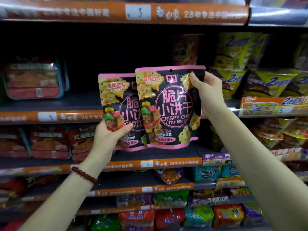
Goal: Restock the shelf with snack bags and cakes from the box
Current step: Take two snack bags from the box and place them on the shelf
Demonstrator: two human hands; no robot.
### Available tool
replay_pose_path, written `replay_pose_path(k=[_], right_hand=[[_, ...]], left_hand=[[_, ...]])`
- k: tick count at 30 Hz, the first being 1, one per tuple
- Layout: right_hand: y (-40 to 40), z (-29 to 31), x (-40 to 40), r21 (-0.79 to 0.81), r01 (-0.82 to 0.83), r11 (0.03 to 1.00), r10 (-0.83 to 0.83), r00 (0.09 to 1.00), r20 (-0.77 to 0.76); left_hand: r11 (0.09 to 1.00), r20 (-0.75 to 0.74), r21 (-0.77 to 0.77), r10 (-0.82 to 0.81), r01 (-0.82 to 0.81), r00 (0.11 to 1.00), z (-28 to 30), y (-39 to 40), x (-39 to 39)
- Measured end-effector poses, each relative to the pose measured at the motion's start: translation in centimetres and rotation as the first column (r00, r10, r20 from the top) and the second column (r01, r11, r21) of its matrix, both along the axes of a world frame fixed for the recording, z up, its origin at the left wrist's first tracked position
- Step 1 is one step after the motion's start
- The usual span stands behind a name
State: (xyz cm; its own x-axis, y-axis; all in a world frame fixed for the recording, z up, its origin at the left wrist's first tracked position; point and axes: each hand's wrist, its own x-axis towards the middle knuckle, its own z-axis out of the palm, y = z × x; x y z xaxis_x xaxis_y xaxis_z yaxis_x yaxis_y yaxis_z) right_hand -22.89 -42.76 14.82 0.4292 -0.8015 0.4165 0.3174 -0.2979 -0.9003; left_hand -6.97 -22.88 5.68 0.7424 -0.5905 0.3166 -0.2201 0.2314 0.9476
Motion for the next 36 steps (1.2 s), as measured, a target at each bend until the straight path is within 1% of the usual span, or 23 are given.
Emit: replay_pose_path(k=[5, 9, 11, 14, 17, 19, 21, 23, 26, 27, 29, 33, 36], right_hand=[[-0.6, 4.2, 2.3, -0.093, 0.091, 0.991, -0.082, 0.992, 0.095], [-1.7, 6.4, 3.5, -0.144, 0.172, 0.975, -0.149, 0.976, 0.159], [-2.2, 6.6, 3.9, -0.192, 0.225, 0.955, -0.198, 0.968, 0.153], [-2.4, 5.6, 4.2, -0.254, 0.335, 0.907, -0.298, 0.938, 0.175], [-2.4, 4.3, 4.1, -0.246, 0.396, 0.885, -0.350, 0.913, 0.209], [-2.4, 3.9, 3.8, -0.269, 0.377, 0.887, -0.331, 0.922, 0.199], [-2.3, 3.5, 3.4, -0.308, 0.307, 0.900, -0.284, 0.951, 0.119], [-2.4, 2.6, 3.0, -0.331, 0.193, 0.924, -0.207, 0.978, -0.009], [-3.7, -0.3, 2.5, -0.284, 0.010, 0.959, -0.054, 0.987, -0.148], [-4.0, -1.2, 2.3, -0.255, -0.018, 0.967, -0.024, 0.987, -0.161], [-4.7, -2.4, 2.0, -0.193, -0.041, 0.980, 0.016, 0.991, -0.130], [-6.2, -2.6, 1.3, -0.091, 0.007, 0.996, -0.010, 0.999, -0.036], [-7.2, -2.6, 0.1, -0.026, 0.011, 1.000, -0.012, 0.999, -0.045]], left_hand=[[0.995, 0.020, -0.095, 0.011, -0.009, 1.000, 4.2, -1.2, 3.2], [0.989, 0.086, -0.146, 0.041, -0.028, 0.995, 7.1, -2.9, 5.5], [0.987, 0.107, -0.158, 0.056, -0.039, 0.993, 7.9, -3.8, 6.6], [0.990, 0.136, -0.128, 0.071, -0.054, 0.988, 7.9, -4.9, 7.6], [0.993, 0.144, -0.105, 0.070, -0.055, 0.987, 6.9, -5.6, 7.9], [0.993, 0.135, -0.108, 0.065, -0.051, 0.989, 6.5, -5.8, 8.2], [0.995, 0.141, -0.100, 0.041, -0.027, 0.989, 6.4, -5.9, 8.7], [0.999, 0.172, -0.045, 0.004, 0.004, 0.985, 6.3, -5.9, 9.2], [0.992, 0.203, 0.094, -0.101, 0.084, 0.974, 6.4, -5.6, 10.3], [0.984, 0.215, 0.146, -0.137, 0.107, 0.967, 6.6, -5.4, 10.7], [0.968, 0.240, 0.226, -0.168, 0.113, 0.956, 7.3, -5.4, 11.4], [0.967, 0.231, 0.243, -0.129, 0.071, 0.964, 7.2, -7.0, 12.1], [0.965, 0.210, 0.253, -0.126, 0.071, 0.970, 6.9, -9.6, 12.3]])
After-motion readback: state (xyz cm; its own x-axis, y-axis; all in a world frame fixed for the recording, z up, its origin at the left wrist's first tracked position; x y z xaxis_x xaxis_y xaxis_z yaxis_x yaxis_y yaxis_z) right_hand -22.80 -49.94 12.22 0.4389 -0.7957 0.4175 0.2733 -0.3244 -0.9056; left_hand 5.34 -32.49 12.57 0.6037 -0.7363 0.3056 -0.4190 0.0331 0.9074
